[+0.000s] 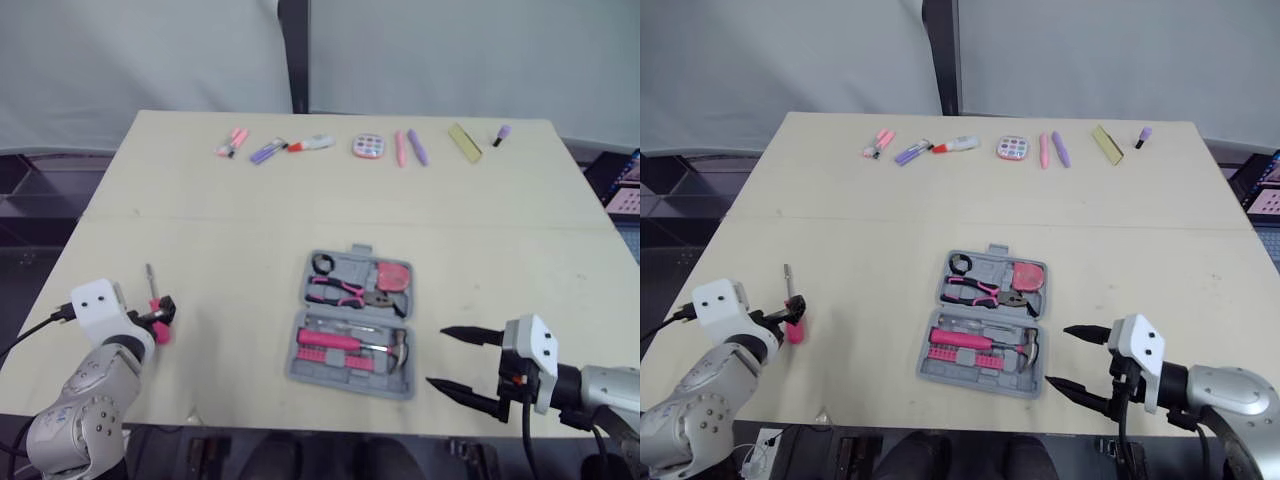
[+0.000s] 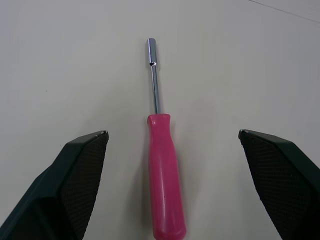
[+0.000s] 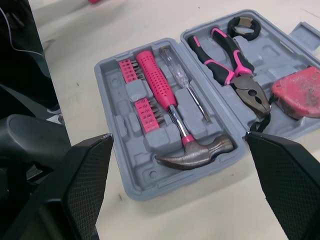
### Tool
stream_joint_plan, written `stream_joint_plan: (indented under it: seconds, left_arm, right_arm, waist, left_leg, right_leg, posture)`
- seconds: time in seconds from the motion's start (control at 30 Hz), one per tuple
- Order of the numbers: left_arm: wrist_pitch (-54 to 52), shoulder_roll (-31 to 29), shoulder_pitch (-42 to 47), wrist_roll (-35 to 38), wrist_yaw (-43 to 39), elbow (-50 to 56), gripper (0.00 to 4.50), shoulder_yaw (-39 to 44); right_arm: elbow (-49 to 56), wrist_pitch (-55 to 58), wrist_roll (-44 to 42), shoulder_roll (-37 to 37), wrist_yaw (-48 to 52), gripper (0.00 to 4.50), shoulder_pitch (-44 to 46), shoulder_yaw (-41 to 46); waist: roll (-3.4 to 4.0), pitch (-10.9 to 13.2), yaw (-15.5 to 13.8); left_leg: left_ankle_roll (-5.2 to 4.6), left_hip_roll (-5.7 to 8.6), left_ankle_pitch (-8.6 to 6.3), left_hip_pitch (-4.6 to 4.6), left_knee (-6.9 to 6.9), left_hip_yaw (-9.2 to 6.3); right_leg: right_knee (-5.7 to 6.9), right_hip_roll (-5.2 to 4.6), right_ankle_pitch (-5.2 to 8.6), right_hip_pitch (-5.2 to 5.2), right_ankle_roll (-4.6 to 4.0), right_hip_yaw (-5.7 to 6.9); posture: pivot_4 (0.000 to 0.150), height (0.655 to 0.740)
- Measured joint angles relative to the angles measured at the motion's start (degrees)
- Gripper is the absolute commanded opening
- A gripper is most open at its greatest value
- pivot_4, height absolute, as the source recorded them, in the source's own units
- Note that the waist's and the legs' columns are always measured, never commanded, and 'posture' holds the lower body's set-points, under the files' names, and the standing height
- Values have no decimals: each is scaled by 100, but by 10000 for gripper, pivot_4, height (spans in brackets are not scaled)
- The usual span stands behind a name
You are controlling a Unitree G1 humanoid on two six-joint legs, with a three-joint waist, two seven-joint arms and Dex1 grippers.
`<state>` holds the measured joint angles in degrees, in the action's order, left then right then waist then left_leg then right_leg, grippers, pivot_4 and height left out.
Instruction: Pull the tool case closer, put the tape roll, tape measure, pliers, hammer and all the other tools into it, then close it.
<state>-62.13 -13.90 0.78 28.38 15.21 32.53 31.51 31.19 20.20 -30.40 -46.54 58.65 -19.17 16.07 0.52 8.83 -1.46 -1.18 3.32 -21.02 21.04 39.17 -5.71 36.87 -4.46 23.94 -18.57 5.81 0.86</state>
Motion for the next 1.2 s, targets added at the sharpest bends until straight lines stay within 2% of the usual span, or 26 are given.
stream_joint_plan:
  seconds: [0.53, 0.97, 1.2]
  left_arm:
    - [-238, -42, 220, -321, -240, -467, 45000, 0]
    - [-135, -206, 1012, -701, -461, -1780, 45000, -276]
    - [-69, -204, 1106, -912, -497, -1926, 45000, -405]
  right_arm:
    - [31, -247, -62, 159, 57, 44736, -55, 1]
    - [19, -284, -21, 160, 53, 44736, -175, 8]
    - [26, -307, 5, 176, 6, 44736, -375, 43]
  waist:
    - [-5, -2, 0]
    - [-9, -5, -2]
    - [-9, -6, -2]
  left_leg:
    - [0, 0, 0, 0, 0, -1]
    - [0, 3, 0, -2, 2, -3]
    - [0, 3, 0, -5, 2, -3]
  right_leg:
    - [2, 0, 0, -1, 0, 1]
    - [17, -2, 0, -4, 1, 4]
    - [21, -2, 0, -5, 1, 3]
  posture:
    - [1500, 7134]
    - [1500, 7134]
    - [1500, 7134]
